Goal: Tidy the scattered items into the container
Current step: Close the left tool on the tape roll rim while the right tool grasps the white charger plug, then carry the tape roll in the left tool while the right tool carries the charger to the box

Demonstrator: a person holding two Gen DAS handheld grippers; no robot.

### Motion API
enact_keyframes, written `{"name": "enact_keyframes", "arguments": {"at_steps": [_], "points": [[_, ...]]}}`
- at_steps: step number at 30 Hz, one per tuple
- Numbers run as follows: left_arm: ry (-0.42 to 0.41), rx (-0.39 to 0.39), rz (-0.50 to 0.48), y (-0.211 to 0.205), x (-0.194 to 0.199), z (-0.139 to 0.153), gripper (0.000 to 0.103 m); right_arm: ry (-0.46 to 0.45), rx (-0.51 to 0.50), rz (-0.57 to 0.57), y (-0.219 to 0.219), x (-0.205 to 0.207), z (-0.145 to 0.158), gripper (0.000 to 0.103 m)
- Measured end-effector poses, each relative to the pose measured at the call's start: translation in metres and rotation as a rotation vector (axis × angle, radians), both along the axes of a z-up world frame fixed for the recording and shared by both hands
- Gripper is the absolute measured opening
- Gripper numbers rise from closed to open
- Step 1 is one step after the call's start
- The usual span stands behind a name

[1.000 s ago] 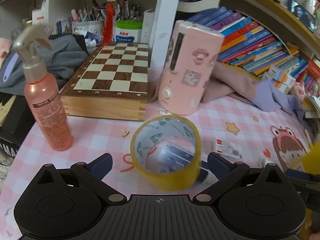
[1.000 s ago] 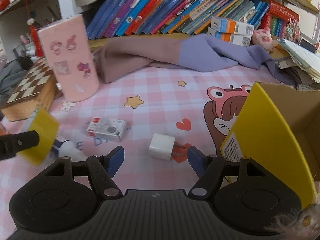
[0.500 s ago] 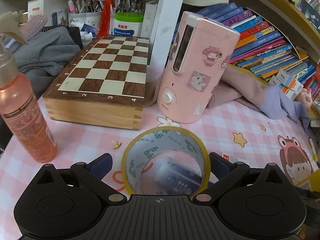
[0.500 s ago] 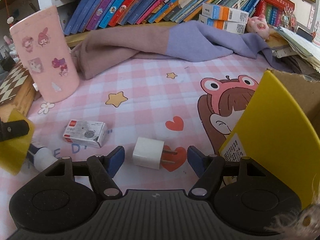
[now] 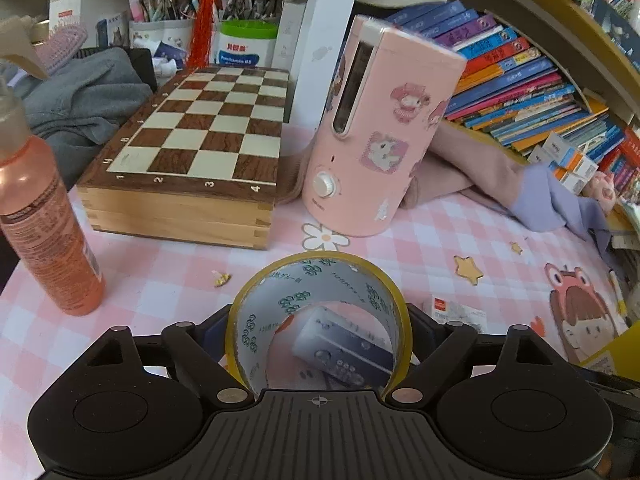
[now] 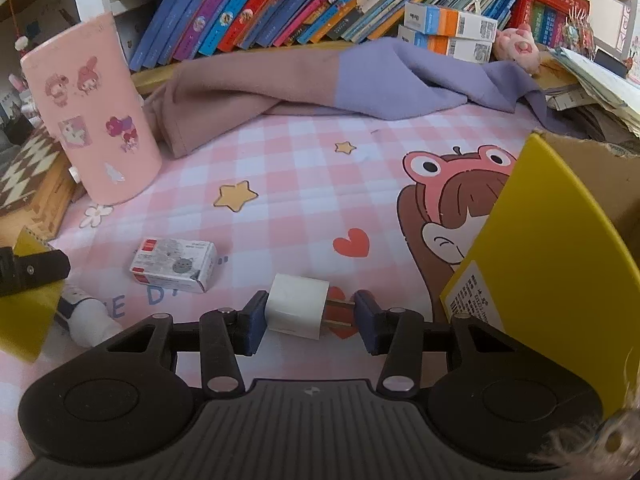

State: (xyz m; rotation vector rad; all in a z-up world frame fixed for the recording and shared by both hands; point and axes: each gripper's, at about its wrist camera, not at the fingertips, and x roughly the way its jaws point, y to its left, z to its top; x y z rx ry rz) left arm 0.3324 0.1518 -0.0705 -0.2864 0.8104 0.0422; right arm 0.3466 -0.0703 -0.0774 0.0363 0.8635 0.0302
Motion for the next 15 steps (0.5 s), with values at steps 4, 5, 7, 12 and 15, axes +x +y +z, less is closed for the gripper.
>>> {"name": "enact_keyframes", "arguments": {"at_steps": [4,5,7,12,15], "points": [[-0.041,-0.009,-0.003,-0.001,-0.014,0.016,0.087,-0.037,0.005,0.034,0.005,-0.009,0.013,0.044],[-0.05,-0.011,-0.005,-0.002,-0.018,0.02,0.087,-0.041,0.011,0.042,0.006,-0.011,0.016,0.044],[-0.063,-0.011,-0.01,-0.003,-0.025,0.027,0.087,-0.045,0.022,0.054,0.007,-0.017,0.022,0.044],[-0.096,0.007,-0.024,-0.008,-0.05,0.042,0.087,-0.069,0.028,0.081,0.01,-0.034,0.037,0.044],[-0.11,-0.005,-0.016,-0.009,-0.066,0.049,0.087,-0.08,0.035,0.104,0.011,-0.046,0.045,0.044]]}}
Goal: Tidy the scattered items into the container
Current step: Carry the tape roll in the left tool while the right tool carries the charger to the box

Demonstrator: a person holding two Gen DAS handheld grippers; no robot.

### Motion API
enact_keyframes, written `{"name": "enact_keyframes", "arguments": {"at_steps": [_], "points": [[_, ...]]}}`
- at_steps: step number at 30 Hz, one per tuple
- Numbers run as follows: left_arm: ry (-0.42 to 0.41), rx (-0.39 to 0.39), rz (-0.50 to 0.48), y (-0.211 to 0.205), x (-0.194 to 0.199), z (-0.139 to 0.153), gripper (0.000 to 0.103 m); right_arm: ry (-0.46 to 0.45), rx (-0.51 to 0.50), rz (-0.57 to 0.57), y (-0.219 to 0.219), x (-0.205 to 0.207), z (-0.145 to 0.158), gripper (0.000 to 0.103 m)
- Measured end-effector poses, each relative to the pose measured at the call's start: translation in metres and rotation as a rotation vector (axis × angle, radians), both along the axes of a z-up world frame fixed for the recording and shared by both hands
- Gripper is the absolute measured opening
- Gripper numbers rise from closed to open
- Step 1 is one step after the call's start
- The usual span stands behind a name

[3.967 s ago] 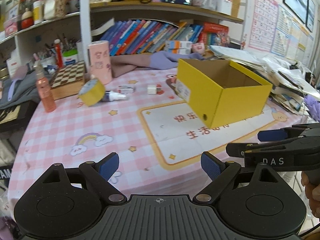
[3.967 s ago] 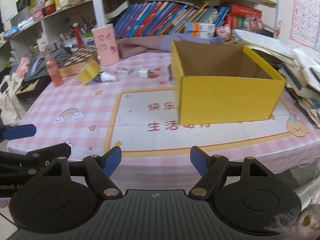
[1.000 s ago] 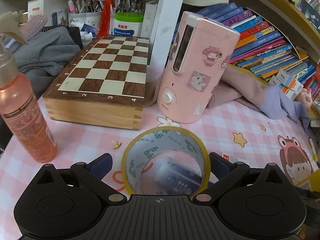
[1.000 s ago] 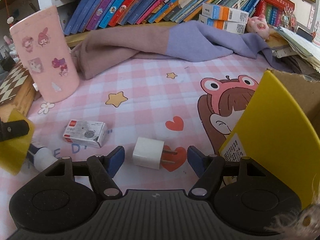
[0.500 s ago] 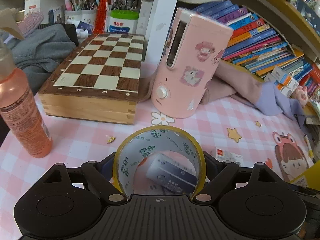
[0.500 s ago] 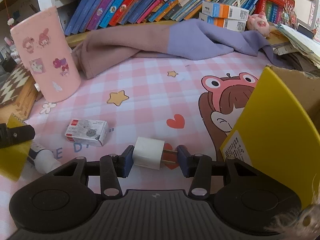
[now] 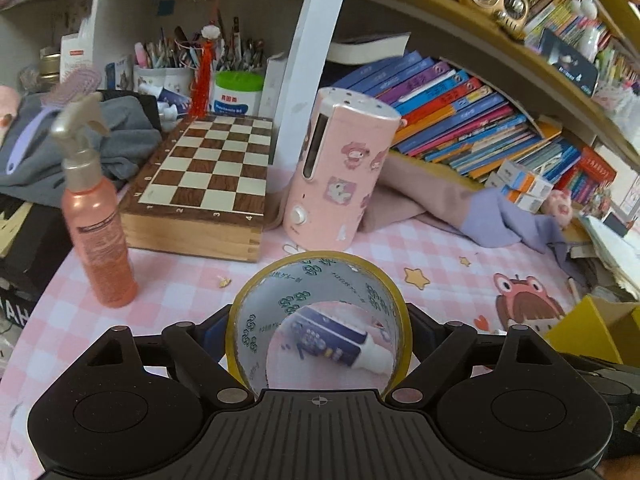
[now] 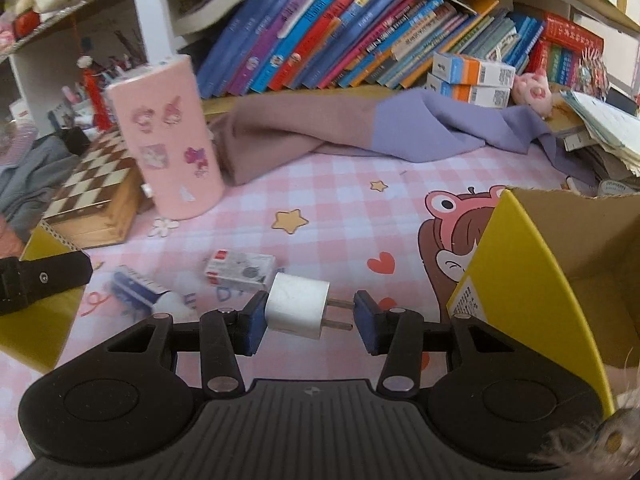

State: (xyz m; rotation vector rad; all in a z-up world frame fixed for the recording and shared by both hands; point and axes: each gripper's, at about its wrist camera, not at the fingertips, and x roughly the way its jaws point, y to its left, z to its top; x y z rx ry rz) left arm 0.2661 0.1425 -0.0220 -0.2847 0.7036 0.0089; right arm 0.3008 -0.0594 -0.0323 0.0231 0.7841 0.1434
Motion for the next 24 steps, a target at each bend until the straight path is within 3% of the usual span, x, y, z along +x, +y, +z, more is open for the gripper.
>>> {"name": "enact_keyframes", "arguments": {"at_steps": [24], "points": [[-0.04,-0.052,-0.083,-0.023,-0.111,0.035,0.087,-0.036,0.016,0.127,-0.024,-0.114,0.036,0.044]]}}
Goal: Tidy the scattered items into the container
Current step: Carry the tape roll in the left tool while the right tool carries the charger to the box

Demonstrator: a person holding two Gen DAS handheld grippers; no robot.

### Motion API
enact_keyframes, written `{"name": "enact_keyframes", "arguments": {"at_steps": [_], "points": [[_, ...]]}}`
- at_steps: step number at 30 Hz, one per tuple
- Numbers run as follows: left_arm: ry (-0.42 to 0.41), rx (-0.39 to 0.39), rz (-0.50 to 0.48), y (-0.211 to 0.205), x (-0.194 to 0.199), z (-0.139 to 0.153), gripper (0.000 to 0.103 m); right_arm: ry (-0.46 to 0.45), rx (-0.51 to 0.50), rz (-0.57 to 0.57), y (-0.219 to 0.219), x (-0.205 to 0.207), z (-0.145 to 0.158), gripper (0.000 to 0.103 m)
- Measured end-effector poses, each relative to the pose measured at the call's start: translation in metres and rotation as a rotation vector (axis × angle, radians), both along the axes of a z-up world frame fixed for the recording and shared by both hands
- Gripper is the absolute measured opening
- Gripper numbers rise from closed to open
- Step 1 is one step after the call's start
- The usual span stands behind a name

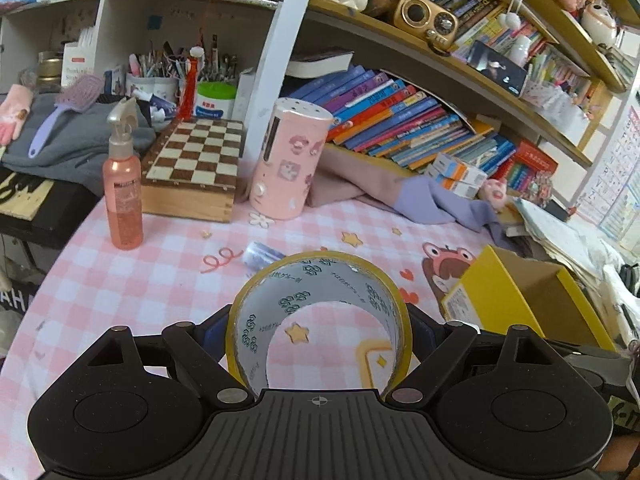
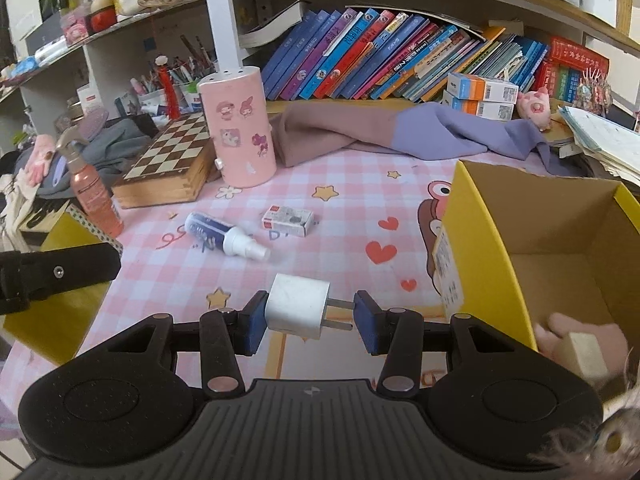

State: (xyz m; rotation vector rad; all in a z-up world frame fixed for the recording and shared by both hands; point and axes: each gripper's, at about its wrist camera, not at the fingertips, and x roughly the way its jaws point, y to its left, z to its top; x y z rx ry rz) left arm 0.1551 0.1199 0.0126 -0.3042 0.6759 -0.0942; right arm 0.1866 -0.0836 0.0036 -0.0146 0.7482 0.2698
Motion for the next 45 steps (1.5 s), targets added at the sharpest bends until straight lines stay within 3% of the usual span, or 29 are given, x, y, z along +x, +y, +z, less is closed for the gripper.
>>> {"name": "enact_keyframes", "arguments": {"at_steps": [10,27,45], "points": [[-0.007,-0.062,-0.042,-0.002,-0.047,0.014,0.087,-0.017,0.019,0.041,-0.007,-0.052,0.018,0.044],[-0.018,-0.076,-0.053,-0.002,-0.118,0.019,0.087,0.019,0.056,-0.006,-0.029,-0.126,0.023,0.044],[0.037,-0.106,-0.2,-0.04,-0.136,0.005,0.087,0.079,0.034,-0.13,-0.069,-0.182,0.01,0.044]]}}
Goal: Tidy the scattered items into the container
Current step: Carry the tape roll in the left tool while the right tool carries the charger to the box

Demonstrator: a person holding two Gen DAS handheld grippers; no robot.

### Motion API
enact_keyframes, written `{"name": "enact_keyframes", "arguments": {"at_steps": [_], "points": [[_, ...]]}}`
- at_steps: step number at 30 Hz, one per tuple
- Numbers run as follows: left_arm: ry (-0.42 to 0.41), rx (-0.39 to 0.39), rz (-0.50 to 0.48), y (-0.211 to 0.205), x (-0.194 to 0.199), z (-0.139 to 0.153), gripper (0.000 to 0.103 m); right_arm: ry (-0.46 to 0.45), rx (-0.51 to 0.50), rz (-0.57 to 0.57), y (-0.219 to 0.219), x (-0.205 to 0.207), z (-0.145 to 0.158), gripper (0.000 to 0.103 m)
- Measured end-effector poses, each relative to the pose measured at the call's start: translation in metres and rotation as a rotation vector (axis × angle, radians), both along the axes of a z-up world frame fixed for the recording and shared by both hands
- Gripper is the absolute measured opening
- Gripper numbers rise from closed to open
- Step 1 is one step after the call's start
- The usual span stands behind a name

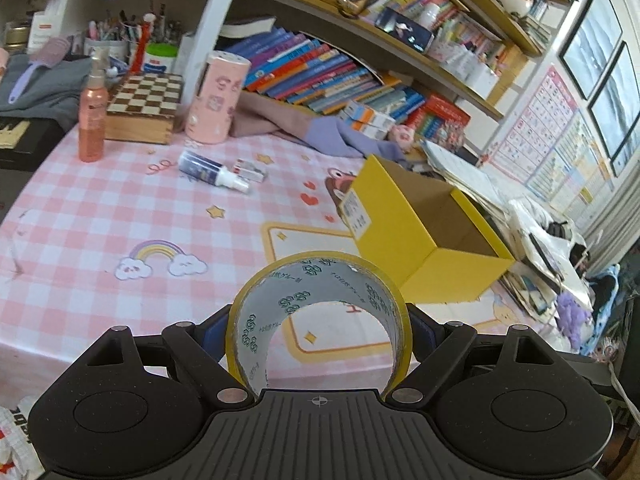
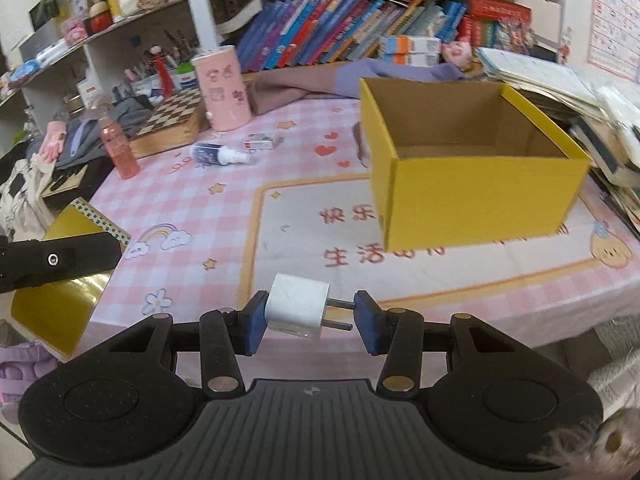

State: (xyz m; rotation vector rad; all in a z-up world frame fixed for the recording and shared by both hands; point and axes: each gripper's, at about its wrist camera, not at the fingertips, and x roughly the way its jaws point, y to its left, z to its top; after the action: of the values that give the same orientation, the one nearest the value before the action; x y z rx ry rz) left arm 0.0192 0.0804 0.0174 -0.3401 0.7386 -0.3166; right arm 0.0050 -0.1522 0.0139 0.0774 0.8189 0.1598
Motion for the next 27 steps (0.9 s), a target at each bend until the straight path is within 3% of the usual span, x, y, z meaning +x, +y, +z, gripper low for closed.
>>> {"name": "enact_keyframes", "arguments": {"at_steps": [27], "points": [[0.003,0.043,-0.291,-0.104,0.025,0.0,0.087,0.003,0.022,-0.25,-0.09,-0.024,-0.002,0.044]]}}
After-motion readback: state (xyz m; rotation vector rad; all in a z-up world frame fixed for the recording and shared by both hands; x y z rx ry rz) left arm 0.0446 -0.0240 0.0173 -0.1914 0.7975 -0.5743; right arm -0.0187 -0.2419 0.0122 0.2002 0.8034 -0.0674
